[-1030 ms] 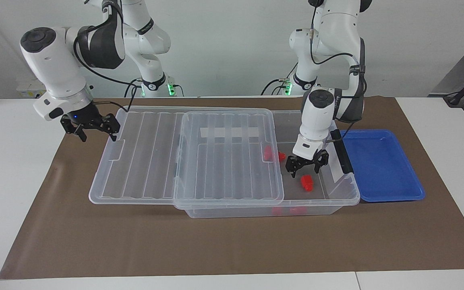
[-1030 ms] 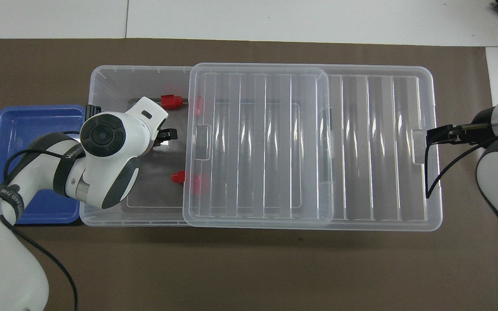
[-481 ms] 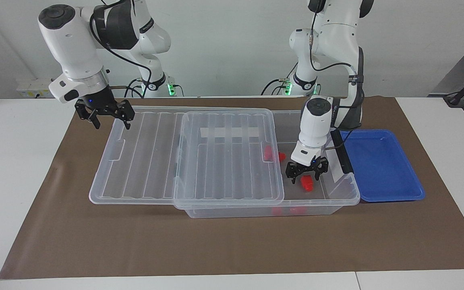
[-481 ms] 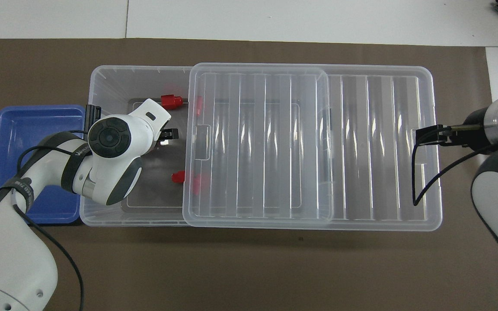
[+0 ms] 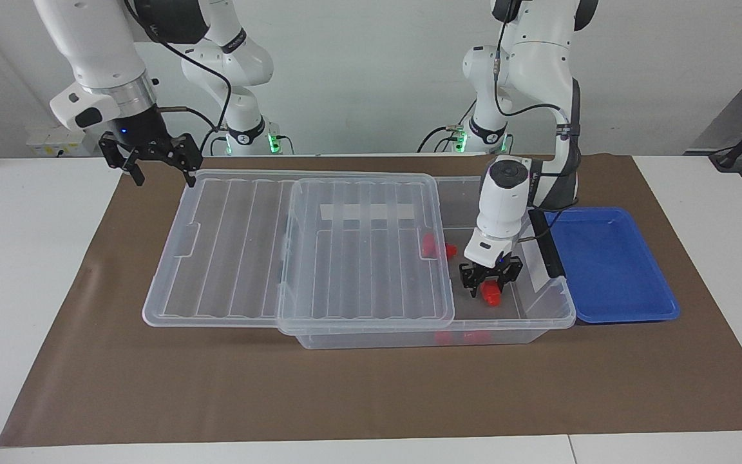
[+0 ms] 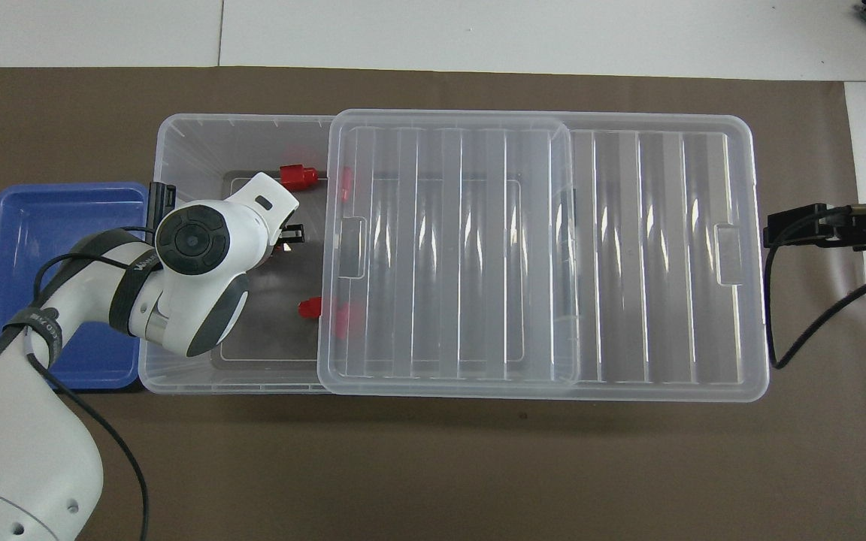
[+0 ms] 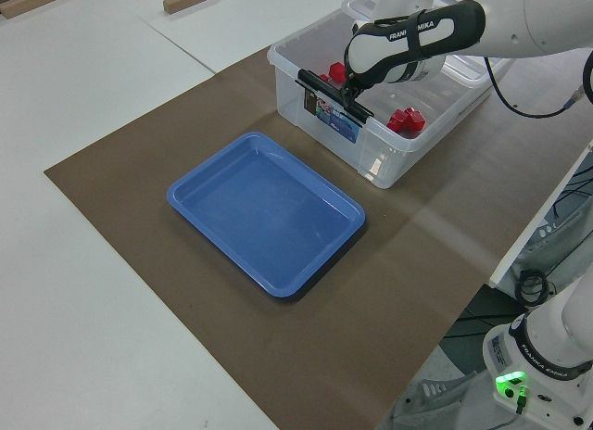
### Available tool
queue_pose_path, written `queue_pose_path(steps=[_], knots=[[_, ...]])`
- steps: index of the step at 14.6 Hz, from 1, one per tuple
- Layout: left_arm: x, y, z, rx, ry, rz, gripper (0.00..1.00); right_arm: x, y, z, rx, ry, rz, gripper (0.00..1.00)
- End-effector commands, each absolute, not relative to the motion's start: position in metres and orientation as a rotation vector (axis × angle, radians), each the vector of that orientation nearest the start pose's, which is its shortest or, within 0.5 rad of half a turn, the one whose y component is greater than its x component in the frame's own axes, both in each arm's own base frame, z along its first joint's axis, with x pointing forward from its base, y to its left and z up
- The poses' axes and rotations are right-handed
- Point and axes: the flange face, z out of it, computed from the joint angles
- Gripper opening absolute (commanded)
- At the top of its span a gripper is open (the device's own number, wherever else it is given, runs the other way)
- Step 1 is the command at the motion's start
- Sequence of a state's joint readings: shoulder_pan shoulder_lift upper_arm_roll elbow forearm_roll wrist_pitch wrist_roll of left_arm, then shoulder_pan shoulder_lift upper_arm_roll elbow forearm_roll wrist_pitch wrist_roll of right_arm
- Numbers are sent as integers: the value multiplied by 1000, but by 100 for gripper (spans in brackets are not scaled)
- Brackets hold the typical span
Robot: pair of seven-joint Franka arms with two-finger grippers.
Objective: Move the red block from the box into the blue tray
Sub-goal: 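Lift the red block out with the left gripper toward the blue tray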
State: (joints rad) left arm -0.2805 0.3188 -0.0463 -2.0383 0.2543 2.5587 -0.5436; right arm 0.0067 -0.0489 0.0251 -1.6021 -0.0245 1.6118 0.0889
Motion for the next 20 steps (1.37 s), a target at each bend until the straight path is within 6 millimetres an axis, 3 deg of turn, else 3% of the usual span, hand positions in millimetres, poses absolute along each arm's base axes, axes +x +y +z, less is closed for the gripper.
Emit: queue_pose_path(steps=[1,5,9,11,14,17,19,20], knots=[[583,-197,306,-3057,-3,-391,1,549,9,648,-3164,135,-47,100],[588,-196,317,-3022,-11,-303,0,546,6,644,-3174,142,4,100],[589,-191,373,-2983,-42,-236,0,545,1,648,-3177,155,6,100],[582,-191,390,-2988,-67,-210,0,547,1,645,-3180,153,13,100],[575,-191,435,-3013,-136,-165,0,548,0,639,-3181,157,15,100],[576,-184,500,-3025,-166,-57,0,545,-5,635,-3179,173,28,100],[574,-165,531,-3015,-78,32,0,545,-12,634,-3179,178,27,100],[572,-140,549,-3042,-53,44,0,547,-16,632,-3178,184,10,100]])
